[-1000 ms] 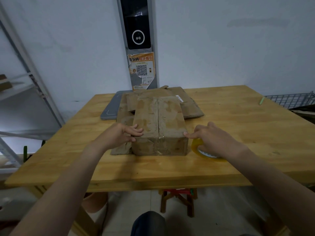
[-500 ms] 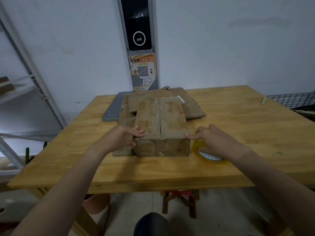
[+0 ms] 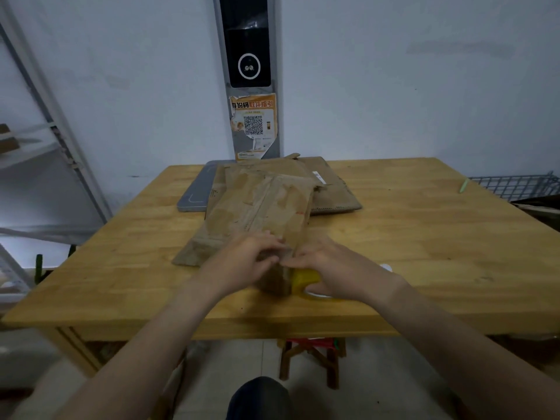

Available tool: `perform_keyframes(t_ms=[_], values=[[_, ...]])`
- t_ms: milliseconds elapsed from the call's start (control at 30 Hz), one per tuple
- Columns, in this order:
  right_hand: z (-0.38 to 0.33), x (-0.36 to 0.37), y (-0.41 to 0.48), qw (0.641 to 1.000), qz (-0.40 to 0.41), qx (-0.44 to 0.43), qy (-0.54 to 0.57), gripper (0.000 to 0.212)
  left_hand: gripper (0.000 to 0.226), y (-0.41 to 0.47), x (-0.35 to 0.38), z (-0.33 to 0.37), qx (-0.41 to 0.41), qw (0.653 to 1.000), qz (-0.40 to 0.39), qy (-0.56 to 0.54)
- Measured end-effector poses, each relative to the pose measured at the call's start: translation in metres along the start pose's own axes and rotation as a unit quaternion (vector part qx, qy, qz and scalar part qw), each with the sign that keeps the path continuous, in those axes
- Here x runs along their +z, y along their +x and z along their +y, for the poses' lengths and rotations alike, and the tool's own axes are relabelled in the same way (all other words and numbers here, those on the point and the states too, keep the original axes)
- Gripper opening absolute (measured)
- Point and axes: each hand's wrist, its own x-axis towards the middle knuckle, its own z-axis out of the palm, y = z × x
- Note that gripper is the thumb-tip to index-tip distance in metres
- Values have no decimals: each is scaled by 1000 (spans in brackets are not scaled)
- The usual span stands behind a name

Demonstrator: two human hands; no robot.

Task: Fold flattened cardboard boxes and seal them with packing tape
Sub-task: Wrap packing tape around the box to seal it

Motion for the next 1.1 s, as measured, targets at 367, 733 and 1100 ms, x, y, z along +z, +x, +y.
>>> perform_keyframes(t_ms=[367,733,1100], values=[[9,9,-20,978,60,68,187,52,30,-14,25,-12,-22,993,74,-92],[2,-12,-30,992,88,39,80,45,25,-9,35,-5,-38,991,111,-58],[-34,-29,-39,996,63,66,-16,49,26,-11,39,-9,-29,989,133,-63]])
